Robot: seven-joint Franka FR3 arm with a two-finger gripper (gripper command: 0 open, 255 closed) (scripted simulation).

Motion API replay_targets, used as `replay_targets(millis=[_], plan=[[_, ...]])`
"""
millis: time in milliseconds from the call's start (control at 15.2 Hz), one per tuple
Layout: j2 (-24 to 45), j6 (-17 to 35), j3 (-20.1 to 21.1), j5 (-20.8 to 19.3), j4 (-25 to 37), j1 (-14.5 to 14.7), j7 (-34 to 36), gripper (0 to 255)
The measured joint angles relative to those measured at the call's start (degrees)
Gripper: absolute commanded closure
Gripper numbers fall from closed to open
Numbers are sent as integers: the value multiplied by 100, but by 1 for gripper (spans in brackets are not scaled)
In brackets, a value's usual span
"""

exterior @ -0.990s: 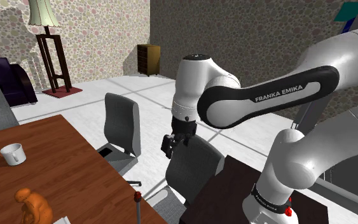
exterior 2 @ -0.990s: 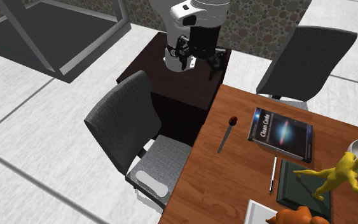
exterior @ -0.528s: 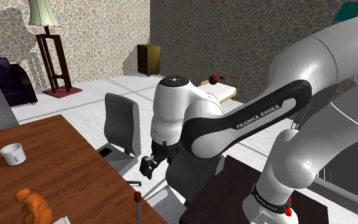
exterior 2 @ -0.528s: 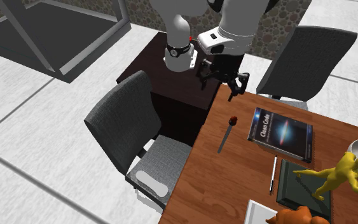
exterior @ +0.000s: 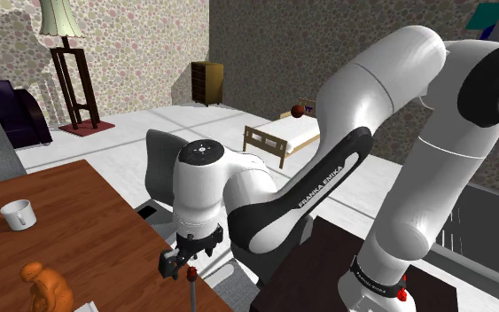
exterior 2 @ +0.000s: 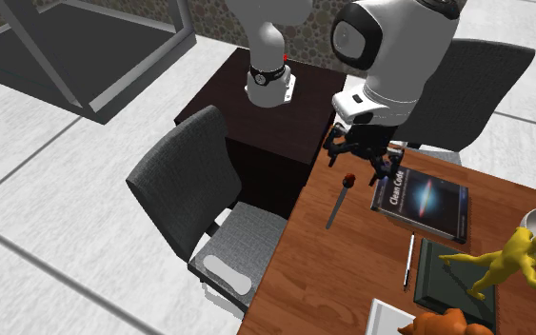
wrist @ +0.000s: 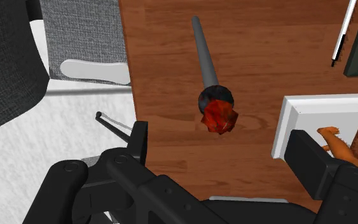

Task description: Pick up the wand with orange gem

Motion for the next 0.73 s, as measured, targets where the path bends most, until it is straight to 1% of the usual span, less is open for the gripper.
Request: replay_targets(millis=[462, 528, 726], plan=[[642, 407, -68, -925, -68, 36, 740, 0], [661, 425, -74, -958, -77, 43, 771, 255], [675, 442, -78, -986, -85, 49, 797, 255]])
